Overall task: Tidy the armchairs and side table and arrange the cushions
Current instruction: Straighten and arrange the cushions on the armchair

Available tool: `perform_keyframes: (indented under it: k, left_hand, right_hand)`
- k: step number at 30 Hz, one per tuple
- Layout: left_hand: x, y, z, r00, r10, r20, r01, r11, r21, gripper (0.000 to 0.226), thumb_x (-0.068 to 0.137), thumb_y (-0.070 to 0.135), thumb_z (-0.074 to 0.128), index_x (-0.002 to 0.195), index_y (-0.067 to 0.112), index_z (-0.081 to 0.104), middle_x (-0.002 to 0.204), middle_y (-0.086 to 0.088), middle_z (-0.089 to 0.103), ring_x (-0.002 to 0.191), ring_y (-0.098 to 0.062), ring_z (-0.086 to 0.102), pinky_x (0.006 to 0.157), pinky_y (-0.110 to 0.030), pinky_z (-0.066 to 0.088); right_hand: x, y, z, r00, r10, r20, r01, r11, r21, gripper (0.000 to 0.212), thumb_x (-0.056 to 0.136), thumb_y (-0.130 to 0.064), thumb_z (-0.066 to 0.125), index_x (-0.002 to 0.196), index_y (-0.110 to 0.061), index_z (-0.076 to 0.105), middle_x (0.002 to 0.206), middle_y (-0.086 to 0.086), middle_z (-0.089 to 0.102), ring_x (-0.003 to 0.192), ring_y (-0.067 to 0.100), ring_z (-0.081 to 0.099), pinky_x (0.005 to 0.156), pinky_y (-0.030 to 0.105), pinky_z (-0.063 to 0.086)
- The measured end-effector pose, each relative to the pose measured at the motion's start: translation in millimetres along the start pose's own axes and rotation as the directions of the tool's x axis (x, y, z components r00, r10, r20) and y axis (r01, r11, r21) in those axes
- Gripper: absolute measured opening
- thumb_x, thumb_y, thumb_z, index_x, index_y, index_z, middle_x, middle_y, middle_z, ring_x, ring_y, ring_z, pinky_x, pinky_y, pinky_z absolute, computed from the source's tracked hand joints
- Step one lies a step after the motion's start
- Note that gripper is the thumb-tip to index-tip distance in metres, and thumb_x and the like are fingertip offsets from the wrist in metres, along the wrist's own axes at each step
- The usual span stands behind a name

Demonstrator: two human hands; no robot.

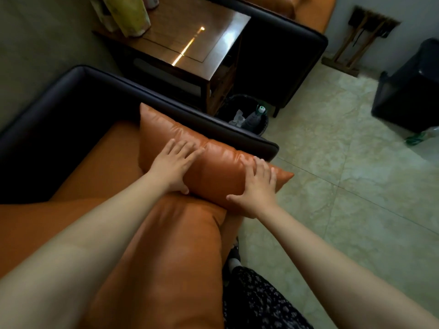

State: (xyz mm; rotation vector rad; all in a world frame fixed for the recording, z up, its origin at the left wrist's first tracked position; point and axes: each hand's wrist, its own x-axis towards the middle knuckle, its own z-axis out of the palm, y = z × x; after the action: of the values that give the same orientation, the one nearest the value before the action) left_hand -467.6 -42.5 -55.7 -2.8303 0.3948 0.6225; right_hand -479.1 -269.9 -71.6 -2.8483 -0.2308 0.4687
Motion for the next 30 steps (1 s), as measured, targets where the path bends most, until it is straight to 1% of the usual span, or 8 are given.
perform_keyframes:
  k: [5,8,12,17,22,24,28,30]
  left_hand:
    - [-78,-15,-4,0.997,-0.075,-0.013,0.074,0.995,-0.070,0.116,0.071,0.060,0.071,0.152,0.030,-0.007,0.161,-0.003,-0.005,0.148,-0.023,-0.005,0.119,-0.040,-0.003]
    - [-139,-29,6,0.987,-0.158,-0.016,0.155,0.979,-0.132,0.113,0.072,0.060,0.071,0.152,0.030,-0.003,0.161,-0.001,-0.002,0.148,-0.021,-0.002,0.119,-0.038,-0.002]
    - [-222,-44,32,0.949,-0.315,0.017,0.306,0.905,-0.296,0.105,0.074,0.057,0.071,0.152,0.028,0.007,0.161,-0.003,0.006,0.148,-0.021,0.005,0.119,-0.038,0.001]
    - [-311,-42,74,0.882,-0.461,0.102,0.460,0.791,-0.403,0.100,0.078,0.060,0.064,0.153,0.026,0.008,0.161,-0.005,0.007,0.148,-0.023,0.005,0.119,-0.040,0.003]
    - [-368,-22,110,0.822,-0.543,0.173,0.556,0.696,-0.454,0.106,0.075,0.061,0.067,0.153,0.026,0.006,0.161,-0.005,0.004,0.148,-0.023,0.002,0.120,-0.040,0.006]
    - [-387,-11,126,0.799,-0.566,0.203,0.590,0.674,-0.444,0.111,0.073,0.053,0.073,0.153,0.027,0.001,0.161,-0.004,-0.002,0.148,-0.023,0.001,0.120,-0.039,0.006]
    - [-411,17,160,0.755,-0.596,0.275,0.655,0.666,-0.356,0.121,0.074,0.037,0.078,0.150,0.029,-0.016,0.158,-0.005,-0.022,0.148,-0.023,-0.013,0.120,-0.039,0.003]
    - [-413,24,171,0.747,-0.597,0.291,0.665,0.667,-0.337,0.124,0.074,0.034,0.078,0.148,0.029,-0.022,0.156,-0.006,-0.028,0.146,-0.022,-0.020,0.120,-0.039,0.001]
  right_hand:
    - [-48,-55,-11,0.982,-0.182,0.055,0.182,0.983,0.009,0.102,0.073,-0.054,0.074,0.150,-0.031,0.011,0.160,0.009,0.002,0.148,0.027,-0.007,0.119,0.046,-0.007]
    - [-89,-93,-5,0.929,-0.350,0.118,0.351,0.936,0.014,0.100,0.073,-0.054,0.073,0.150,-0.030,0.014,0.159,0.009,0.003,0.147,0.028,-0.006,0.118,0.045,-0.007]
    - [-145,-134,12,0.798,-0.535,0.276,0.546,0.837,0.042,0.098,0.076,-0.055,0.070,0.151,-0.029,0.012,0.160,0.008,0.001,0.147,0.027,-0.007,0.117,0.044,-0.007]
    - [-200,-169,28,0.651,-0.650,0.392,0.682,0.728,0.076,0.091,0.081,-0.052,0.066,0.150,-0.027,0.012,0.161,0.006,-0.003,0.148,0.026,-0.011,0.117,0.042,-0.009]
    - [-232,-192,44,0.473,-0.761,0.444,0.851,0.525,-0.006,0.066,0.085,-0.051,0.061,0.141,-0.023,0.041,0.161,0.003,0.006,0.148,0.025,-0.009,0.115,0.044,-0.013]
    - [-244,-196,56,0.468,-0.727,0.502,0.868,0.484,-0.109,0.068,0.088,-0.053,0.055,0.145,-0.019,0.036,0.162,0.003,0.005,0.148,0.026,-0.012,0.115,0.049,-0.013]
    - [-248,-190,76,0.545,-0.610,0.575,0.832,0.477,-0.282,0.094,0.089,-0.063,0.045,0.154,-0.014,-0.003,0.161,0.006,-0.016,0.143,0.035,-0.025,0.115,0.058,-0.011]
    - [-242,-186,80,0.537,-0.610,0.583,0.841,0.438,-0.317,0.103,0.085,-0.067,0.048,0.153,-0.013,-0.008,0.160,0.007,-0.020,0.143,0.035,-0.026,0.115,0.058,-0.011]
